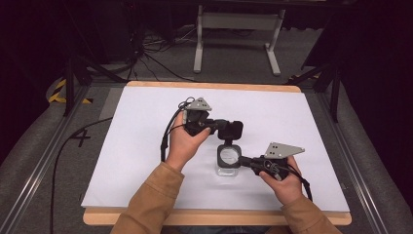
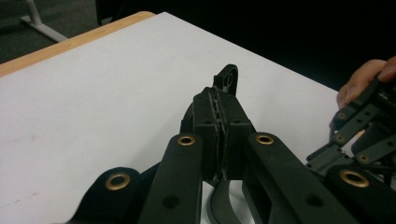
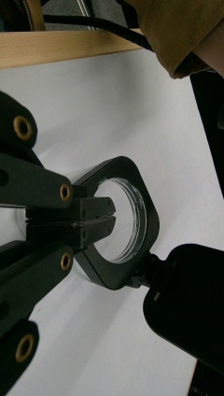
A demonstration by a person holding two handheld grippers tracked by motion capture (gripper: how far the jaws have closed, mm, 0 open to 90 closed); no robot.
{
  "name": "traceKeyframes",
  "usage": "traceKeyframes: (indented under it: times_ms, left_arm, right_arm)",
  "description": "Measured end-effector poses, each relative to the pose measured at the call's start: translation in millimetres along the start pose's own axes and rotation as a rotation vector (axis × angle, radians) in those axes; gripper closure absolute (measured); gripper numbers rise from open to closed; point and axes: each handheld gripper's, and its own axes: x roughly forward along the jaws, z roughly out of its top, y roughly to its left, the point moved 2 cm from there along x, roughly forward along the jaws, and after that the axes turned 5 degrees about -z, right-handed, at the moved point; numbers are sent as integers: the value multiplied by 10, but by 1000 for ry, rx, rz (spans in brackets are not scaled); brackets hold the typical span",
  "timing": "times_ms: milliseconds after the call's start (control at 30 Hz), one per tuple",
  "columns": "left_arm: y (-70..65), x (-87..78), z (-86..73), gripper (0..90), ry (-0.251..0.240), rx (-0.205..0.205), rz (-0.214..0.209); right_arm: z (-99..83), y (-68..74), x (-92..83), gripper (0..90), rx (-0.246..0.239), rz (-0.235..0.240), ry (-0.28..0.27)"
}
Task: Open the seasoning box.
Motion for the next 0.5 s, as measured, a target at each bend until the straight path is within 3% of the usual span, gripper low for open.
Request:
traceKeyframes:
  times_ms: [300,500]
  left_arm:
    - [10,22,-3,890,-9,-5,5]
    - [-15,10,-6,872,14,-6,-5]
  right_arm:
    - [-5,4,-7,900,-6,-8,-4]
    - [-2,2,-5,900,-4,-3,-2]
